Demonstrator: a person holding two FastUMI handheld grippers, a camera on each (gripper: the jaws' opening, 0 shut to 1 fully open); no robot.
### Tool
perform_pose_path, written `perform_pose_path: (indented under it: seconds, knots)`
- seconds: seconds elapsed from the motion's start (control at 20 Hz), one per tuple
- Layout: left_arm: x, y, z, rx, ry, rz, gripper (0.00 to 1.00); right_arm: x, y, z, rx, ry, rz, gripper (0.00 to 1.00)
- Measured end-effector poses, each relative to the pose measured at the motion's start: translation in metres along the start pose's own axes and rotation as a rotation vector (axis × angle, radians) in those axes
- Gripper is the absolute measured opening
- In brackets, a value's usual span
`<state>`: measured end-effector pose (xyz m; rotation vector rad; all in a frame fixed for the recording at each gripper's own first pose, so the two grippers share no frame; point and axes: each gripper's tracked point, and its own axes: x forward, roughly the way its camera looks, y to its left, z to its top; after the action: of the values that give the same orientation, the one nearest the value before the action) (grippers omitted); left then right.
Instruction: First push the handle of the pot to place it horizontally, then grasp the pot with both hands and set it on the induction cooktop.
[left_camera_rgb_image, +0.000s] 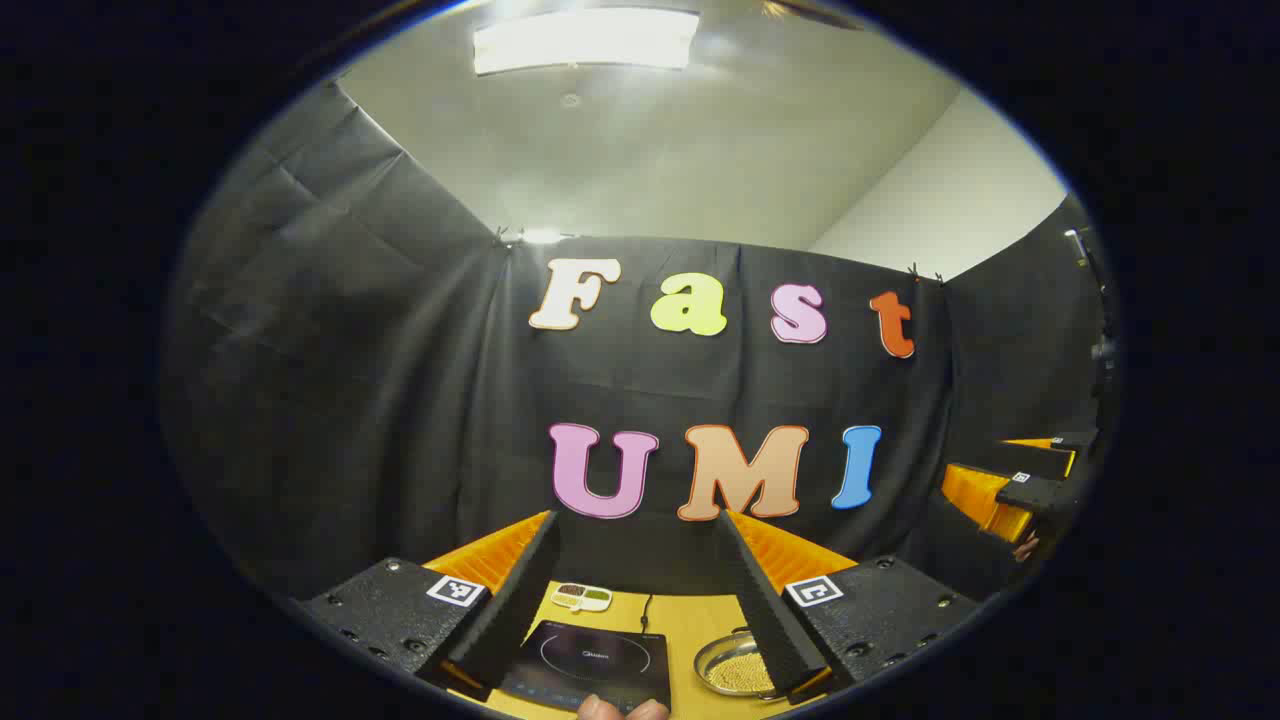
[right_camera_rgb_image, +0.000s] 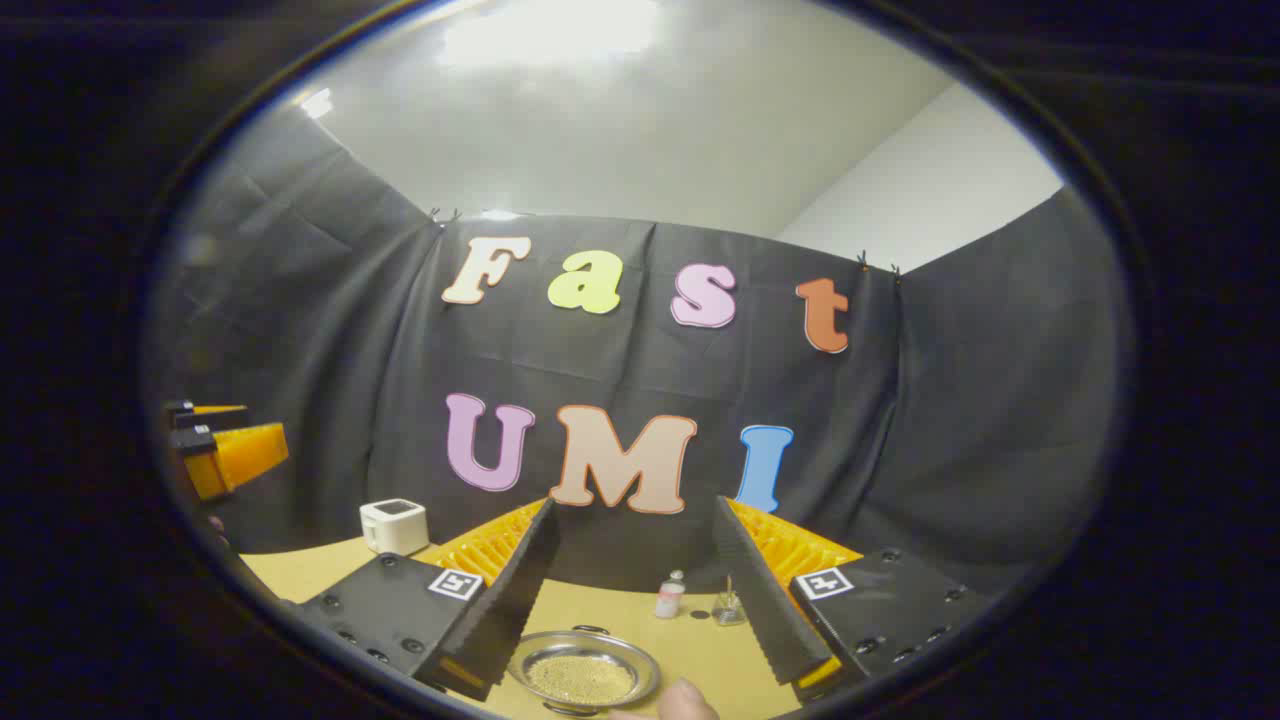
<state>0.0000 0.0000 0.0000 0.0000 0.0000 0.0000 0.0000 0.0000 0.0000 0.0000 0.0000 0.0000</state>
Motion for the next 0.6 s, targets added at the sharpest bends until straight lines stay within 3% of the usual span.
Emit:
perform_pose_path:
  seconds: [0.25,0.3,0.35,0.6]
  knots:
    - [0.001,-0.008,0.003,0.029,0.017,-0.008,0.89,0.003,-0.008,-0.012,0.036,0.062,0.013,0.97]
    - [0.001,-0.012,0.0,0.023,0.024,-0.018,0.93,0.002,-0.007,-0.012,0.039,0.066,0.018,0.97]
    - [0.002,-0.014,-0.005,0.018,0.041,-0.021,0.89,0.001,-0.006,-0.012,0.039,0.067,0.02,0.97]
    - [0.005,-0.015,-0.014,0.008,0.079,-0.02,0.9,0.0,-0.007,-0.015,0.041,0.077,0.022,0.97]
